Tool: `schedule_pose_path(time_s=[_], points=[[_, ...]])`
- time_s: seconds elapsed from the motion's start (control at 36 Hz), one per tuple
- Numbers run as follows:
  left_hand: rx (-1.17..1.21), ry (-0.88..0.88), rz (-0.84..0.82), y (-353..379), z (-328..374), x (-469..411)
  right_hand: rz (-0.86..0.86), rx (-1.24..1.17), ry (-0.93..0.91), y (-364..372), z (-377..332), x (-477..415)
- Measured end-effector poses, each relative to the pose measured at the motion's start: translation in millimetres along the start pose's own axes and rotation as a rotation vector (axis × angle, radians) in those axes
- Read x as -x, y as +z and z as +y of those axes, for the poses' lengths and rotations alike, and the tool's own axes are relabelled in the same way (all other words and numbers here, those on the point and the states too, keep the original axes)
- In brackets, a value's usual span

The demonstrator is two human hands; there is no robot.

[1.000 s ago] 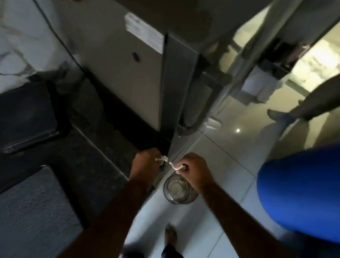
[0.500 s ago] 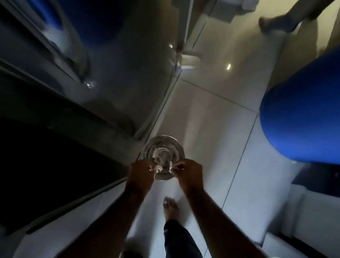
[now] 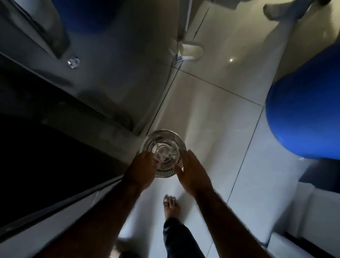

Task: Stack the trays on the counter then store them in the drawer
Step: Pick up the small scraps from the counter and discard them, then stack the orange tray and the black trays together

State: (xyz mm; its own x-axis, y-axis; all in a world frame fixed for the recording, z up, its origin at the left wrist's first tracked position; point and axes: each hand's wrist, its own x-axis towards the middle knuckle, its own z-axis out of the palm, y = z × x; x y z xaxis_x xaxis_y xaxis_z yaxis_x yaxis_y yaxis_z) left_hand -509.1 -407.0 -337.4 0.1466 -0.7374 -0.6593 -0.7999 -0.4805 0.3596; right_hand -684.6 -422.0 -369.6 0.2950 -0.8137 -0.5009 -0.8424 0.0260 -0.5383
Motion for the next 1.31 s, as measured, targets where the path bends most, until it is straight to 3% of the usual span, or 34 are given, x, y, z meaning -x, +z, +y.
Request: schedule_pose_path(time_s=[0.11,0.33,0.47,0.61,0.83,0.97,1.19,1.31], points=[[-0.085,0.067,0.012,-42,13,40,0.051,0.227,-0.138,-50,-36,24],[-0.184,0.149,0.094,-158,52,139,0.104,0.349,-0.176,-152,-129,103],[-0.203,0.234,0.264,-232,65,213,0.120,0.352,-0.265,-198,-211,149],[-0.178,0.262,0.466,-283,29,283,0.157,0.392,-0.402,-211,-294,189],[-0.069,0.035,0.655,-321,-98,372,0.096,0.710,-0.760,-159,-424,223],[0.004,-0.171,0.723,-316,-190,433,0.071,0.782,-1.004,-101,-492,238],[0.094,-0.516,0.751,-267,-305,518,-0.095,0.842,-1.189,-24,-554,252],[0.238,-0.732,0.650,-233,-341,549,-0.162,0.826,-1.254,1,-563,259]])
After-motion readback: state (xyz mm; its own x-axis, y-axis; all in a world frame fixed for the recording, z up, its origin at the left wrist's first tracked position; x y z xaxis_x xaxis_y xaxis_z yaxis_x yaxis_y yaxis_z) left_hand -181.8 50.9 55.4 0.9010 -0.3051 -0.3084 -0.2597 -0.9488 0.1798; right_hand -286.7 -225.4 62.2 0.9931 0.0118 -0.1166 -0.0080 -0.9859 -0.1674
